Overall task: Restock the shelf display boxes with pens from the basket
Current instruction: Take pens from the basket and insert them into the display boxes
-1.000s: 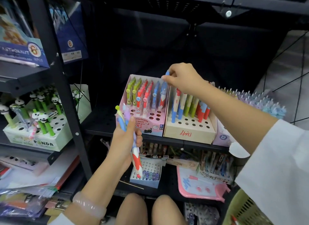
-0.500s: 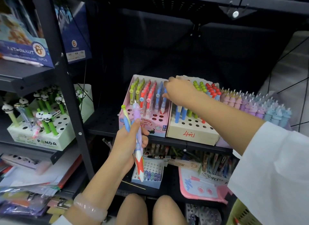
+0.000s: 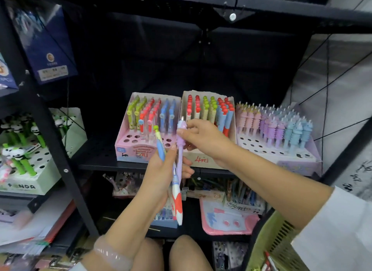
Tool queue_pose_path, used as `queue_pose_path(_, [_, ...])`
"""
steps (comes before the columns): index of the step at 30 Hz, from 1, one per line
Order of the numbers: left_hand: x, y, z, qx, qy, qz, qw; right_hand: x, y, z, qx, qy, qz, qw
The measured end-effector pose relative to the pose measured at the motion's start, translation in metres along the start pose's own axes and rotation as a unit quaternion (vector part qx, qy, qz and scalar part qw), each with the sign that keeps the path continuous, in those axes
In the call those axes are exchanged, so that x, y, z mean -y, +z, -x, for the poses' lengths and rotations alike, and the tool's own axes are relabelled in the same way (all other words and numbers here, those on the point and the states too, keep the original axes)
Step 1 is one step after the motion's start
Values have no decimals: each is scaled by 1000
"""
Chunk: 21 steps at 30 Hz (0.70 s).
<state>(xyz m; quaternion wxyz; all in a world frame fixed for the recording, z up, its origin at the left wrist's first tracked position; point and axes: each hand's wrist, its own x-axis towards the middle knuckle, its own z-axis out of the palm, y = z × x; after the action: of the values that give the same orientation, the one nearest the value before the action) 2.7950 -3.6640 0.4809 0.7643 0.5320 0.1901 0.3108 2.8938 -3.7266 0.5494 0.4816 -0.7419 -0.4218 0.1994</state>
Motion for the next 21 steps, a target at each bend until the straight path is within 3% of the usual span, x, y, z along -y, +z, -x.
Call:
queue_pose_path(6, [14, 42, 1, 69, -13, -80, 994, -22, -79, 18, -175, -51, -53, 982])
queue_pose_path(12, [33, 80, -9, 120, -6, -132, 984, -64, -161, 36, -368, -55, 144, 917])
queue_pose_path(18, [49, 103, -16, 120, -1, -134, 984, -94, -184, 41, -365, -56, 250, 895])
queue_pose_path(21, [50, 107, -16, 113, -22, -130, 985, -96, -187, 37, -370, -61, 241, 895])
